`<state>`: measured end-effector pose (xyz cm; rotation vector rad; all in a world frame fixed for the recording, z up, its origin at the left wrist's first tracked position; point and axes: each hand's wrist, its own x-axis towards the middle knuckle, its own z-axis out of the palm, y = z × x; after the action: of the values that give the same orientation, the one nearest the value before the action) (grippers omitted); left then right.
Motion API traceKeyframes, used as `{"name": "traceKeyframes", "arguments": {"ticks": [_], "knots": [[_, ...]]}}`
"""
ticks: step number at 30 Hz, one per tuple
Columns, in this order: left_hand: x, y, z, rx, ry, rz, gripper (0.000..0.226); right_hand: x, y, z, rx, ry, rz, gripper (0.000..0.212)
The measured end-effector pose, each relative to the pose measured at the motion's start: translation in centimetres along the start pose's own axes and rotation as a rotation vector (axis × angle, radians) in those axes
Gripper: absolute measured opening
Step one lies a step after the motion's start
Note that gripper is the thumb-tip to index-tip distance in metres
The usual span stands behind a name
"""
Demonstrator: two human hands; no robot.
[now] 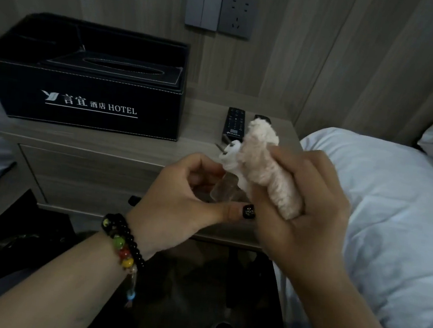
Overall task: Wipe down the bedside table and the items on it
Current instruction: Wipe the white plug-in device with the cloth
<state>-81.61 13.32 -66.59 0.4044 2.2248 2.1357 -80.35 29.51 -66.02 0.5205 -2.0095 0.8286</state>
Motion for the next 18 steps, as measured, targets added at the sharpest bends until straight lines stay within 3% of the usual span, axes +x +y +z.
{"name": "traceKeyframes", "arguments": {"ticks": [5, 14, 18], "knots": [[-0.23, -0.04, -0.15, 0.038, -0.026, 0.004, 0.058, 0.63, 0.55, -0.34, 0.045, 0.125, 0.193, 0.024], [-0.8, 0.55, -0.26, -0.296, -0.127, -0.022, 0.061, 0.9, 0.36, -0.77, 0.135, 0.178, 0.241, 0.018], [-0.65, 0.66, -0.33, -0.318, -0.088, 0.013, 0.062, 0.21, -0.2, -0.49, 0.131, 0.154, 0.166, 0.022]]}}
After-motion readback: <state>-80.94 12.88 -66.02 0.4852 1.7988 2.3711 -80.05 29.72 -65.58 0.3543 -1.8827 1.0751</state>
